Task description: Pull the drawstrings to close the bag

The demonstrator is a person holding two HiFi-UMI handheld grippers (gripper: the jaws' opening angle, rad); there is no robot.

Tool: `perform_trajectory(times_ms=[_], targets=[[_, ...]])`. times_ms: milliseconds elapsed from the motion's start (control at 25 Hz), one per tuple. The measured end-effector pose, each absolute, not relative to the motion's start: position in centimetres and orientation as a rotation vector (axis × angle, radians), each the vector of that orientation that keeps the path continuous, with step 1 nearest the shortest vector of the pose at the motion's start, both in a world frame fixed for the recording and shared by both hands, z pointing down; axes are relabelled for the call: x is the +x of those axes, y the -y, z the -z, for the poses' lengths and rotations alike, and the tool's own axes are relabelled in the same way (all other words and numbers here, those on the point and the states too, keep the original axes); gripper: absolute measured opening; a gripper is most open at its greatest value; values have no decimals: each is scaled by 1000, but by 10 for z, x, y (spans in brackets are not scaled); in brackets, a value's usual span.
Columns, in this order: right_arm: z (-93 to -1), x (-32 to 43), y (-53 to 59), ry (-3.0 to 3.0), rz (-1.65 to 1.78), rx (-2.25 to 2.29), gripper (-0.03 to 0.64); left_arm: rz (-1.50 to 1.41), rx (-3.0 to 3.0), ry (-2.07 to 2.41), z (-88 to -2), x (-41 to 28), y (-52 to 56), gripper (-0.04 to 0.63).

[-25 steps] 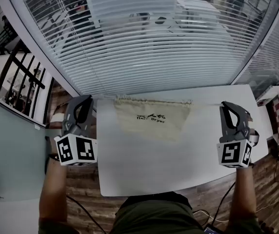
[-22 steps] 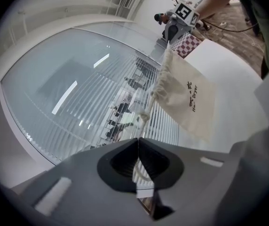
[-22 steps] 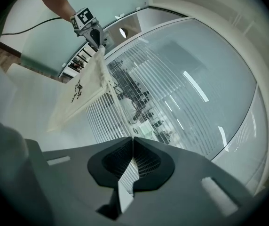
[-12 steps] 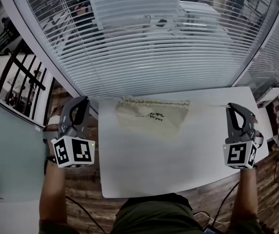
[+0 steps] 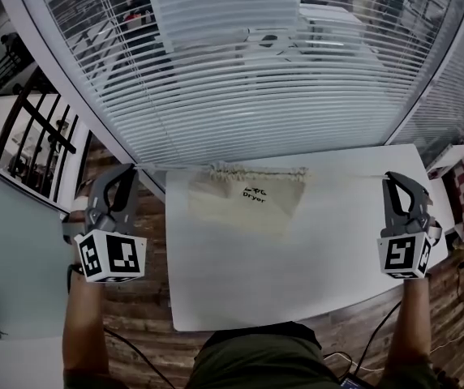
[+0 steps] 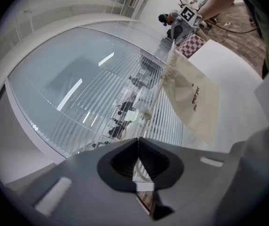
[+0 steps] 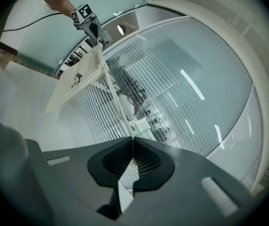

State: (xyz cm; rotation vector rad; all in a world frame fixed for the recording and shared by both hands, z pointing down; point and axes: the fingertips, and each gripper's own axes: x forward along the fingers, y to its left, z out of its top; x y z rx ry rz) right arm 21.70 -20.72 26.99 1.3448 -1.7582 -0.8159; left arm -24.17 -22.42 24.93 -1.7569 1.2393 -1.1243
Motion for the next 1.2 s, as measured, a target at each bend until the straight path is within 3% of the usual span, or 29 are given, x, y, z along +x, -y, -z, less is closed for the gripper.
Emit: perform_trajectory(times_ms=[1200], targets=[[-262, 252, 208, 1717, 780, 1407, 12, 1096, -1787, -1337, -238, -270, 230, 9]])
